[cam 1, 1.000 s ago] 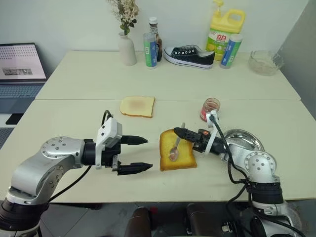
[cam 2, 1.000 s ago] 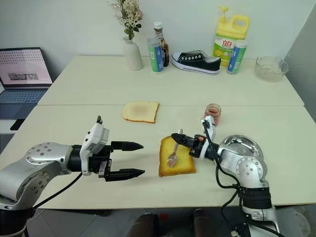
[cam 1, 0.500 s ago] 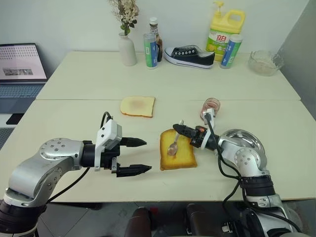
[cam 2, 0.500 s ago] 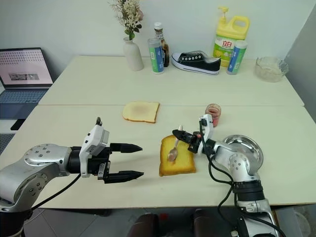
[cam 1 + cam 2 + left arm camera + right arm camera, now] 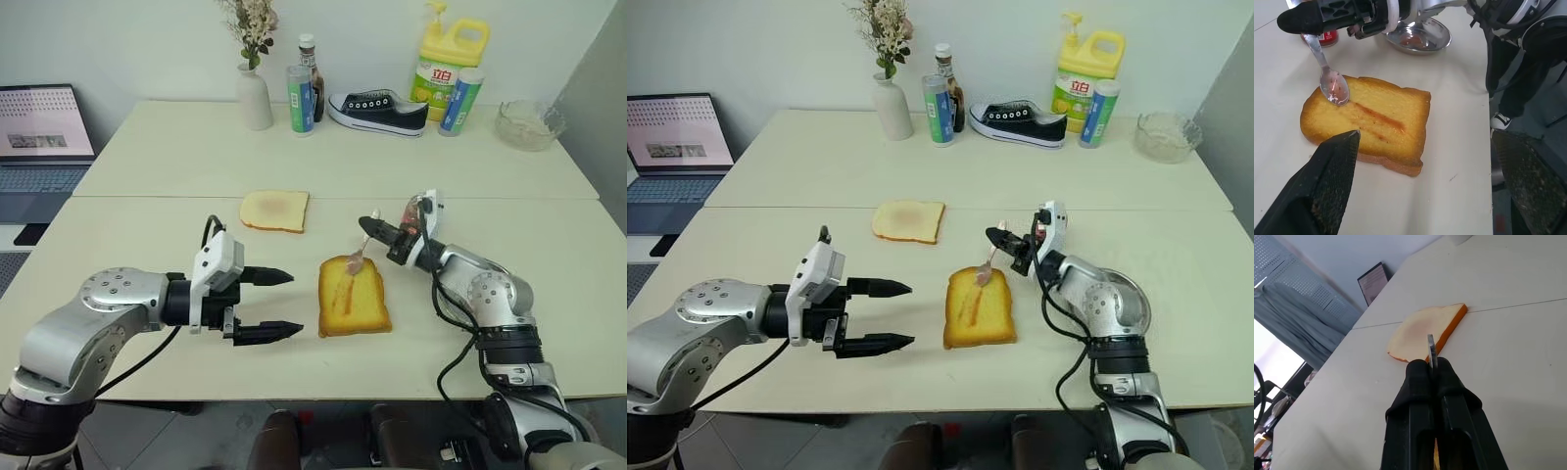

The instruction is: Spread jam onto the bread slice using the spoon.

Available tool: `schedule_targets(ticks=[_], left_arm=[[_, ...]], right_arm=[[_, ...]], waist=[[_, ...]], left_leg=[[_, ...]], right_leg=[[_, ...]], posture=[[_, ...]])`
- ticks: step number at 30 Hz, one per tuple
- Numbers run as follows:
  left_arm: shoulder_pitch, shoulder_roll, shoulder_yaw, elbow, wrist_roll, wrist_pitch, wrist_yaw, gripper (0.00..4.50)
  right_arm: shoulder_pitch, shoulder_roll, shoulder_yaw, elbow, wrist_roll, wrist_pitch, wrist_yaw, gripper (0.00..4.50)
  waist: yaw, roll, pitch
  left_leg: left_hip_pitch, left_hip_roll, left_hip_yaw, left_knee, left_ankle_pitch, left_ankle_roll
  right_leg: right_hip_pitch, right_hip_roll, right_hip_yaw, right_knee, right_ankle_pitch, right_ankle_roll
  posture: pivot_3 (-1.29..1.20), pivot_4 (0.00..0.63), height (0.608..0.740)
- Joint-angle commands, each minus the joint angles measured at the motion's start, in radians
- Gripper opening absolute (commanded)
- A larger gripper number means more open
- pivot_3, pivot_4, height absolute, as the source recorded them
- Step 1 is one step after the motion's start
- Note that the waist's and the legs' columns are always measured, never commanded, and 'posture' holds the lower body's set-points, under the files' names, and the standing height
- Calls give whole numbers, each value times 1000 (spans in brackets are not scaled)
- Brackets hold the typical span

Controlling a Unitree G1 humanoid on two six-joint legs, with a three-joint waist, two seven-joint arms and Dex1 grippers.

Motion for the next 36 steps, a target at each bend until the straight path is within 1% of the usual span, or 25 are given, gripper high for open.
schedule_targets(ticks=[1,5,10,11,13,17,21,29,33,36], left_arm=[[-15,-5,1,-15,-6,-19,-2,4500],[-13,-5,-1,-15,-3,-21,-6,4500],[-10,-3,-6,-20,-3,-23,-6,4500],[-10,-2,-6,-21,-3,-23,-6,4500],[-11,0,-6,-20,-3,-24,-6,4500],[-16,2,-6,-17,-2,-25,-7,4500],[-16,2,-5,-18,0,-27,-6,4500],[-28,-4,-17,-8,7,-34,-10,4500],[-34,-6,-24,-2,9,-40,-13,4500],[-37,-7,-28,4,13,-46,-17,4500]], right_arm=[[16,-10,-39,-151,143,133,3,32],[97,-40,-17,-227,193,209,18,32],[166,-45,31,-224,155,190,43,32],[178,-48,44,-218,141,180,51,32],[189,-51,63,-194,106,151,67,32],[163,-35,64,-108,21,54,60,32],[109,-16,39,-39,-22,-22,44,32],[31,-24,16,51,-124,-141,24,32],[9,-25,-8,35,-109,-124,22,32],[17,-27,-24,-31,-58,-55,18,32]], waist=[[0,0,0],[0,0,0],[0,0,0],[-1,0,0],[-2,0,0],[-1,0,0],[-1,0,0],[1,0,0],[1,0,0],[1,0,0]], left_leg=[[0,0,0,0,0,0],[0,0,0,0,0,0],[0,0,0,0,0,0],[0,0,0,0,0,0],[0,0,0,0,0,0],[0,0,0,0,0,0],[0,0,0,1,0,0],[0,0,0,2,0,0],[0,0,0,2,0,0],[0,0,0,2,0,0]], right_leg=[[0,0,0,0,0,0],[0,0,0,0,0,0],[0,0,0,0,0,1],[0,0,0,0,-2,4],[0,0,0,0,-2,4],[0,0,0,0,-2,4],[0,0,0,0,-2,4],[1,0,0,0,-2,4],[1,0,0,0,1,0],[1,0,0,0,1,0]], posture=[[0,150,740],[0,150,740],[0,150,740],[0,150,740],[0,150,740],[0,150,740],[0,150,740],[0,150,740],[0,150,740],[0,150,740]])
